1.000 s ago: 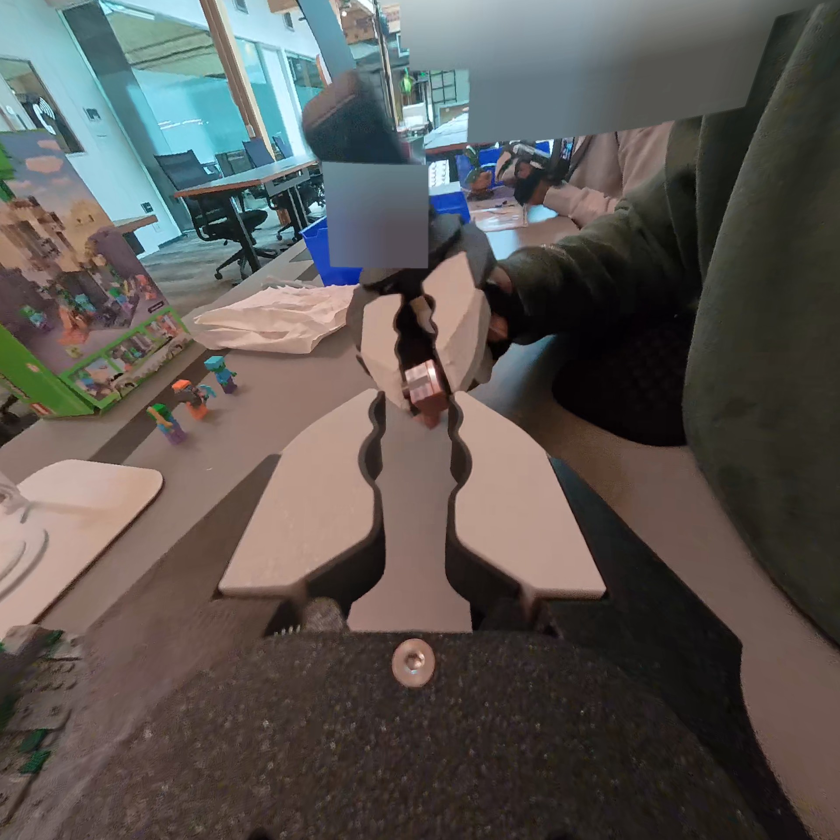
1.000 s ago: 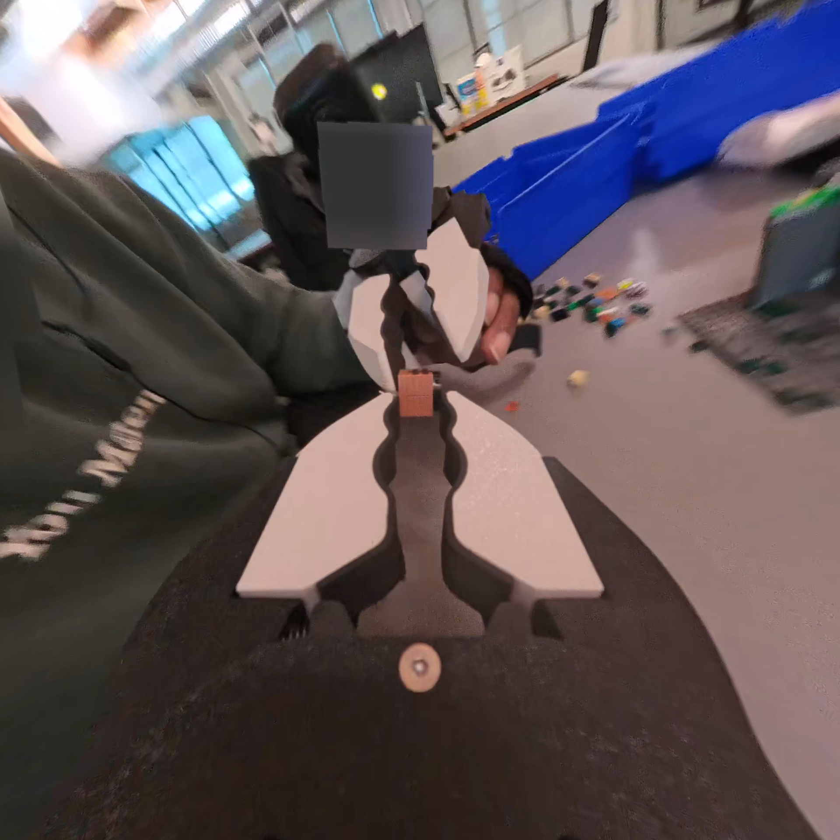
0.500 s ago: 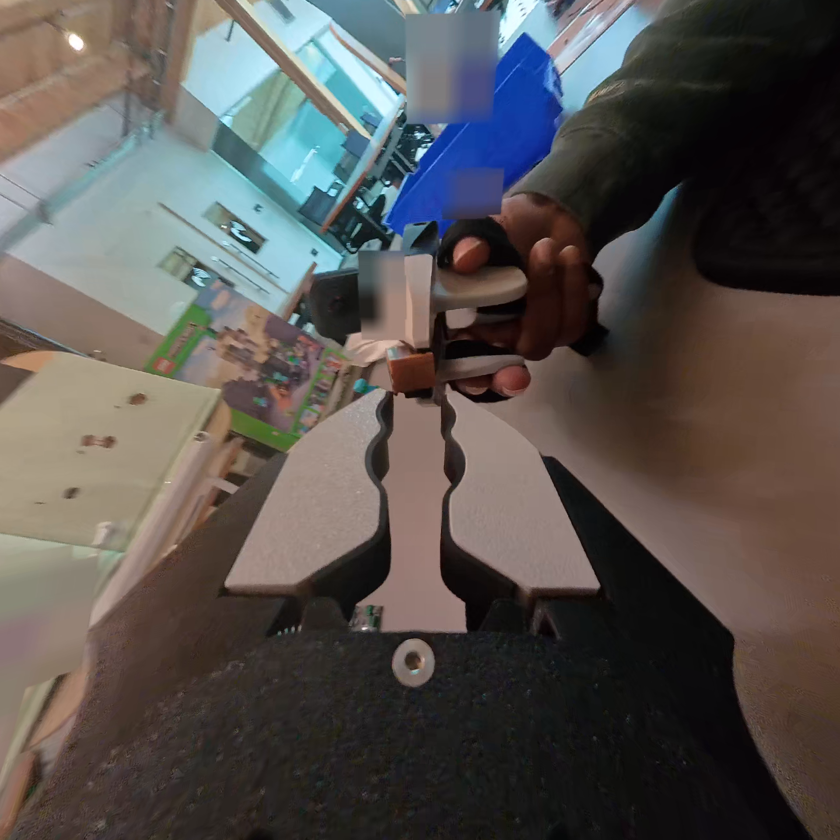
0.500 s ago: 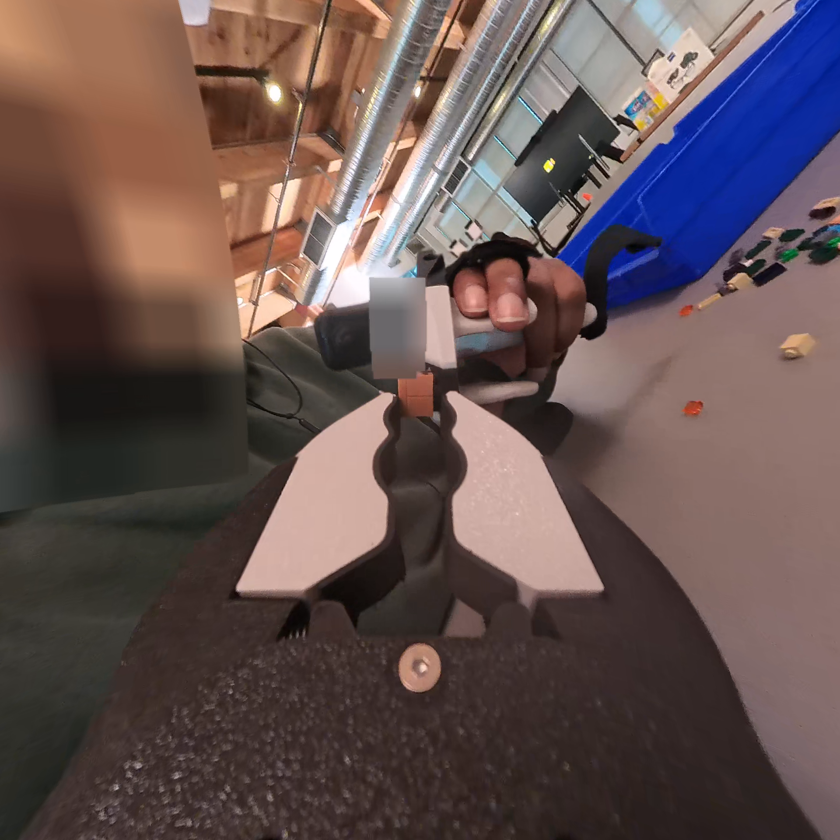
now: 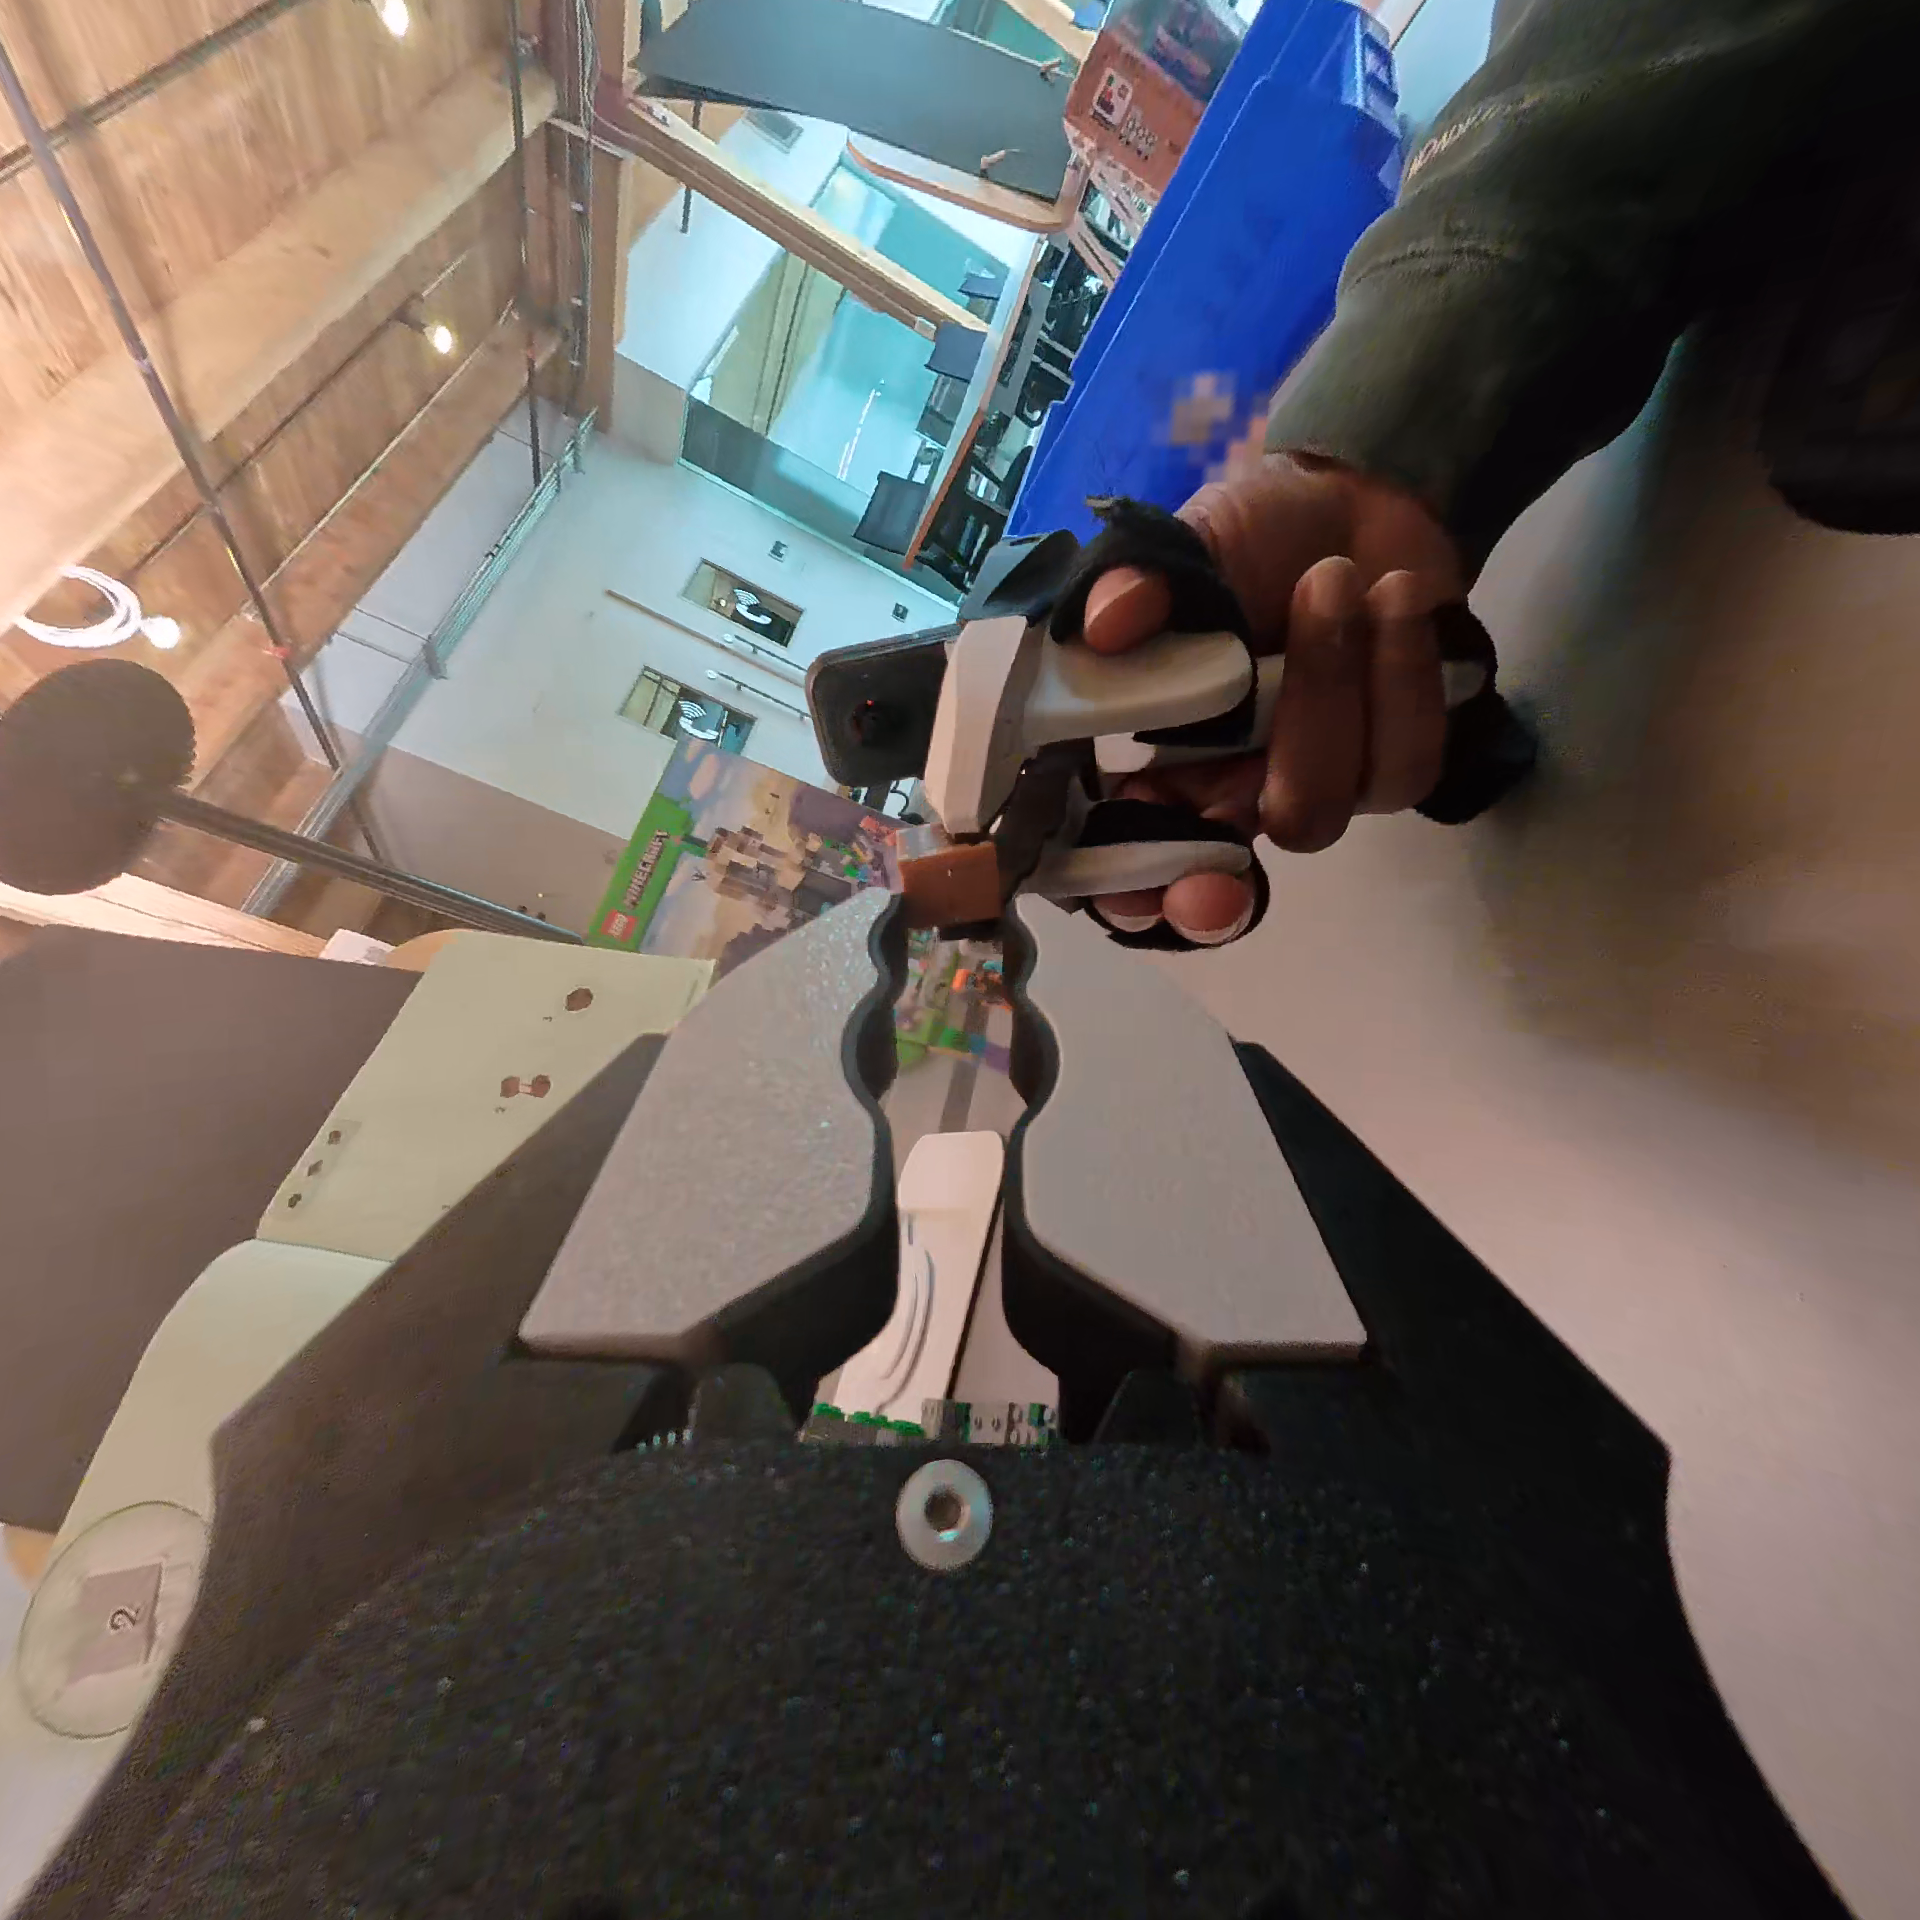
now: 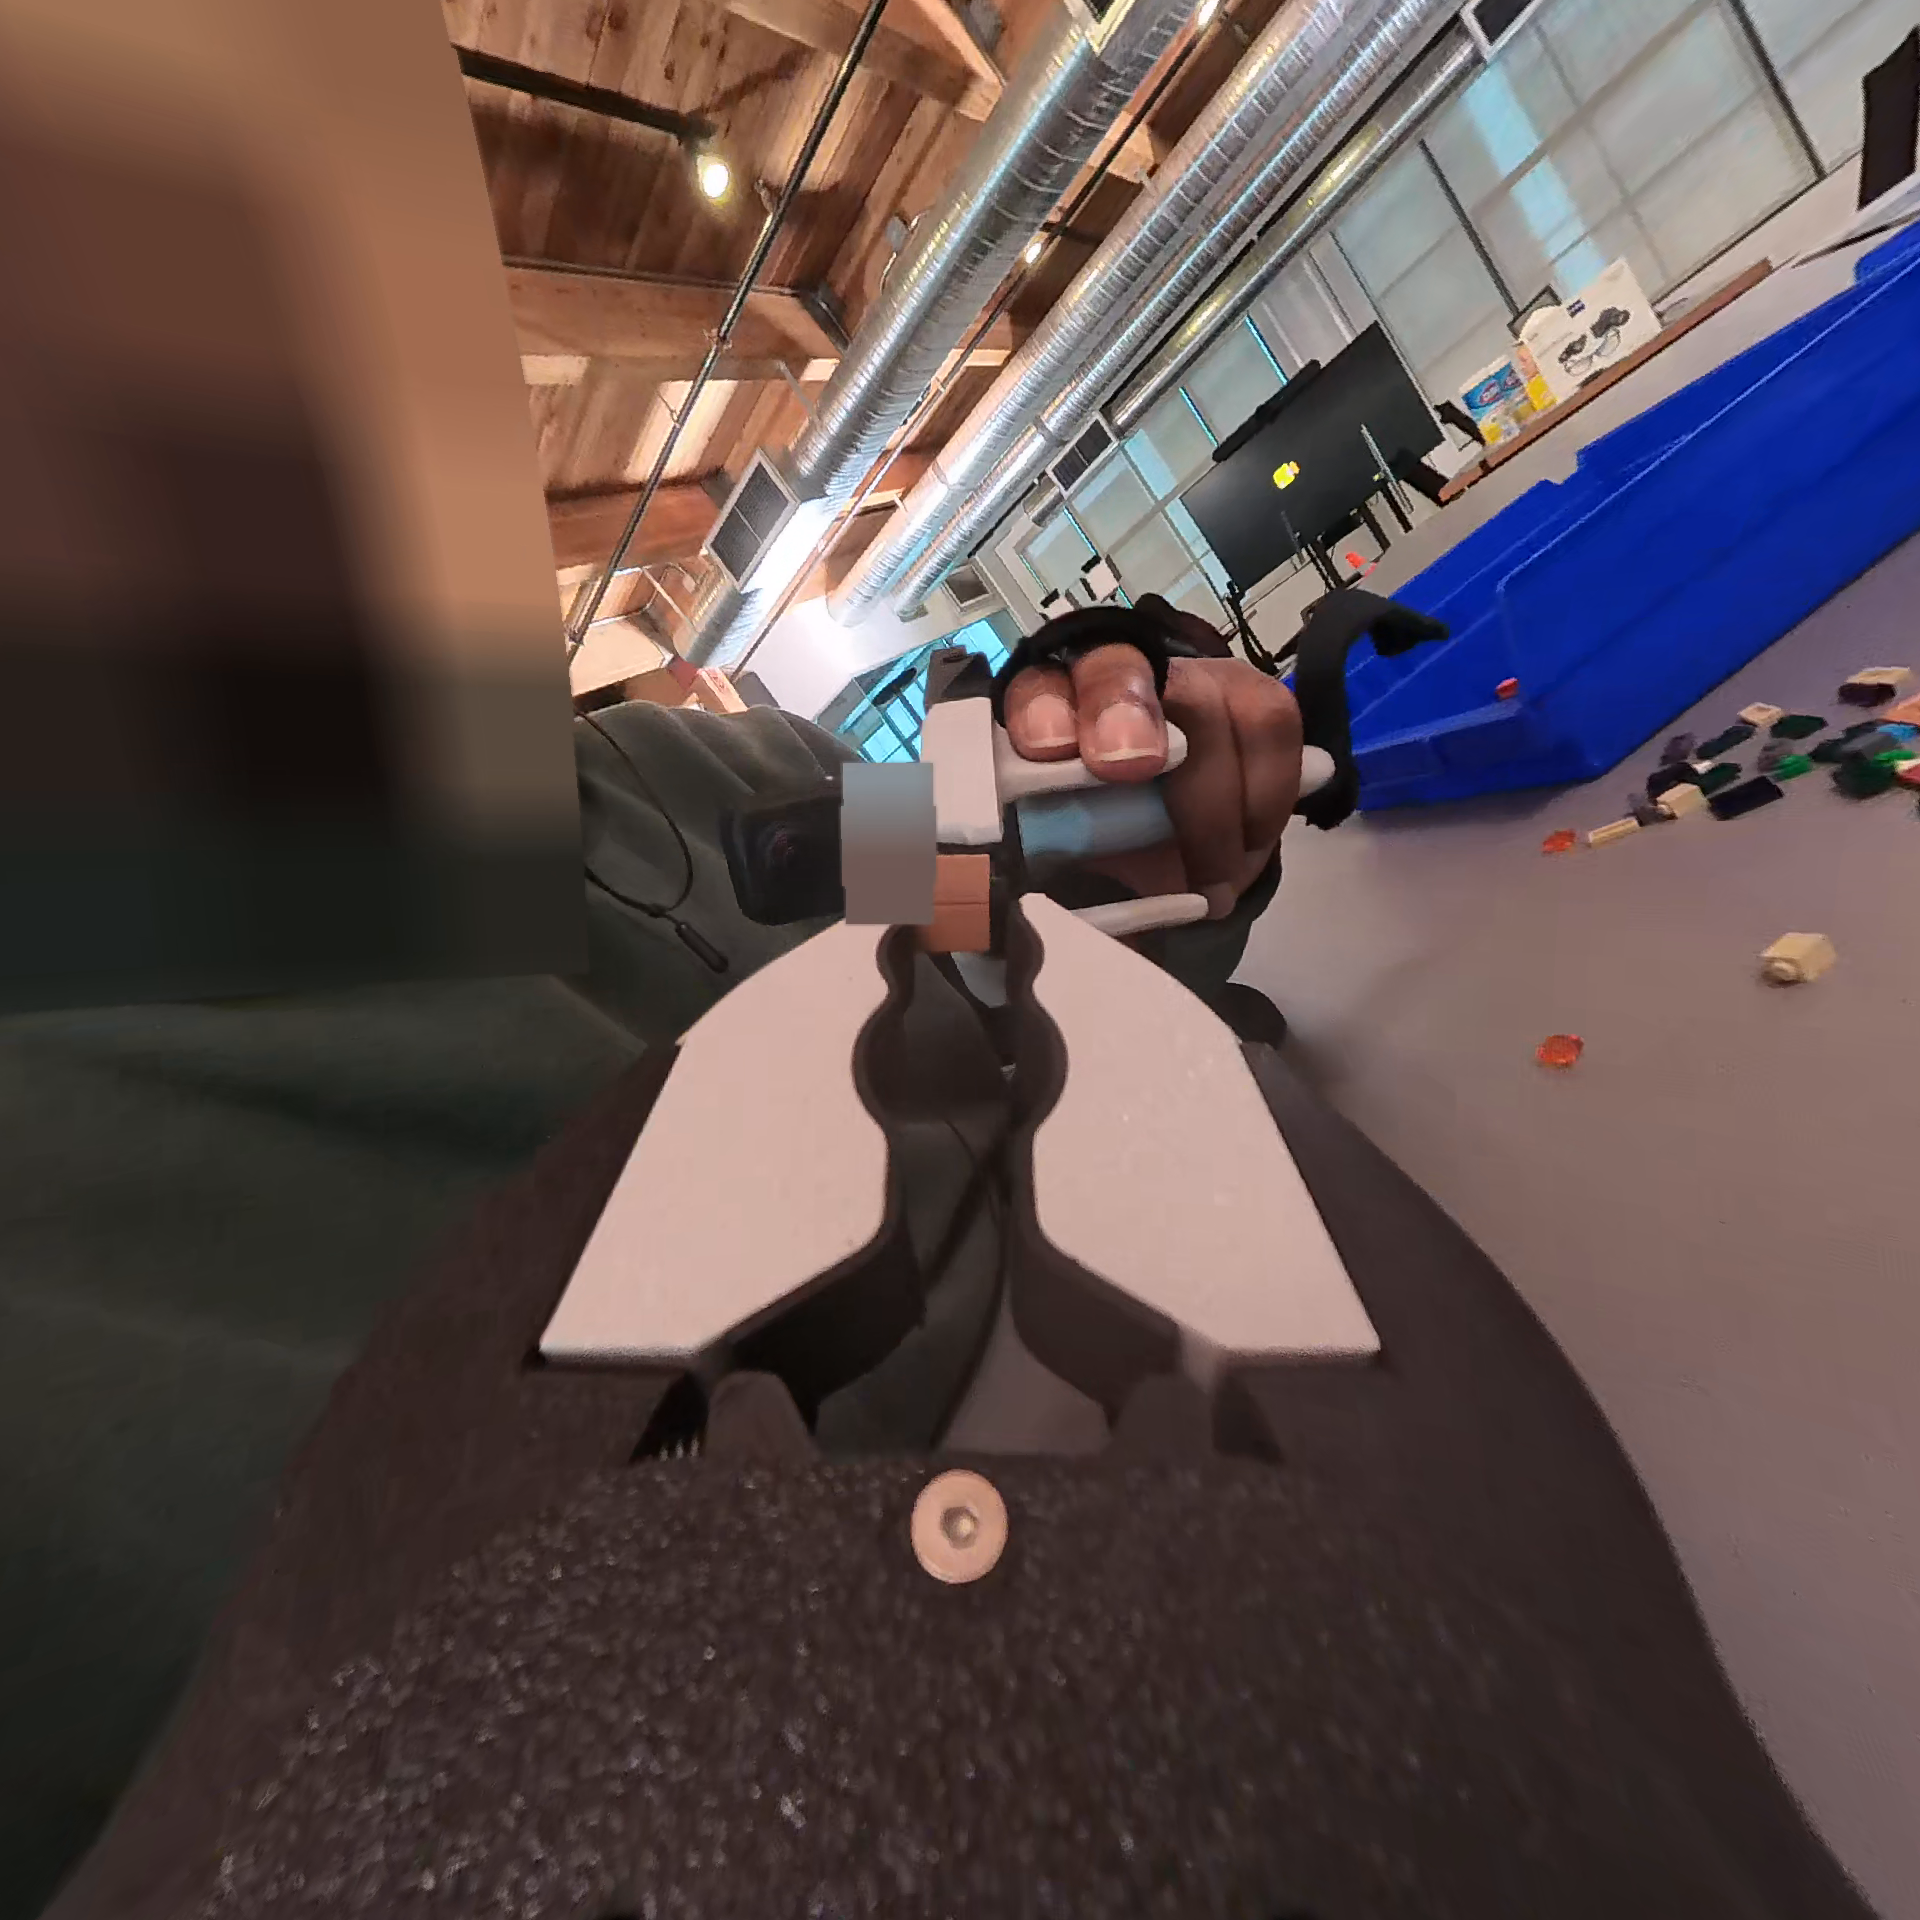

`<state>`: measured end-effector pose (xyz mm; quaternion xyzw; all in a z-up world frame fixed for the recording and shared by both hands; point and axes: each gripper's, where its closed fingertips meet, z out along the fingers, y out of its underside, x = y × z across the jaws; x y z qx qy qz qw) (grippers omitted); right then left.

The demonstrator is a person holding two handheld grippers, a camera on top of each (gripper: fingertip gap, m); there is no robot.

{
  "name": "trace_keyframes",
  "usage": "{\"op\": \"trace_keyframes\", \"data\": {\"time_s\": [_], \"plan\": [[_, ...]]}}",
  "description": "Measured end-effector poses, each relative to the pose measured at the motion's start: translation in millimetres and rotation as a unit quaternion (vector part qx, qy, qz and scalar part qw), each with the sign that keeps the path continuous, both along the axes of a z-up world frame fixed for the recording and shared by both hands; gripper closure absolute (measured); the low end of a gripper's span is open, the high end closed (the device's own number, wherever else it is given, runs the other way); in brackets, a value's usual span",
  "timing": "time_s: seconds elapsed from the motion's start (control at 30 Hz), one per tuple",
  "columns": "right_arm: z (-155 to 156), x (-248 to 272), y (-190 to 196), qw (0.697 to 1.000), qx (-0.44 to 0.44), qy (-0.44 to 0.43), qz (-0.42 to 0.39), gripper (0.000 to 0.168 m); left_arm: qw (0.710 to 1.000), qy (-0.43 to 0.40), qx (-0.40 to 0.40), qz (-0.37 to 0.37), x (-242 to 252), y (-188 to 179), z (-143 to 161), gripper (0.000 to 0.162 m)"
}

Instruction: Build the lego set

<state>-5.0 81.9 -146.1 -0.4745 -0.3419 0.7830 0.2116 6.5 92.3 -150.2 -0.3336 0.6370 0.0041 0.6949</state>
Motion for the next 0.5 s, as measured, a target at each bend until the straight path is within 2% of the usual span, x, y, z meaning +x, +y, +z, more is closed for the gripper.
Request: {"op": "trace_keyframes", "data": {"time_s": [0.1, 0.23, 0.3, 0.37, 0.5], "plan": [[-1, -1, 3, 1.0, -0.004, 0.0, -0.005, 0.152, 1.0, -0.009, -0.028, -0.004, -1, 2, -1, 0.146], [1, 5, 21, 0.998, 0.01, 0.0, -0.057, 0.139, 0.979, -0.067, -0.189, -0.042, -4, 11, -5, 0.146], [-3, 8, 32, 0.993, 0.059, -0.024, -0.101, 0.137, 0.947, -0.104, -0.298, -0.067, -6, 16, -7, 0.146], [-9, 13, 39, 0.978, 0.137, -0.056, -0.144, 0.137, 0.897, -0.119, -0.415, -0.09, -6, 18, -12, 0.146], [-21, 16, 41, 0.935, 0.283, -0.122, -0.174, 0.138, 0.811, -0.124, -0.562, -0.11, -4, 20, -24, 0.146]]}}
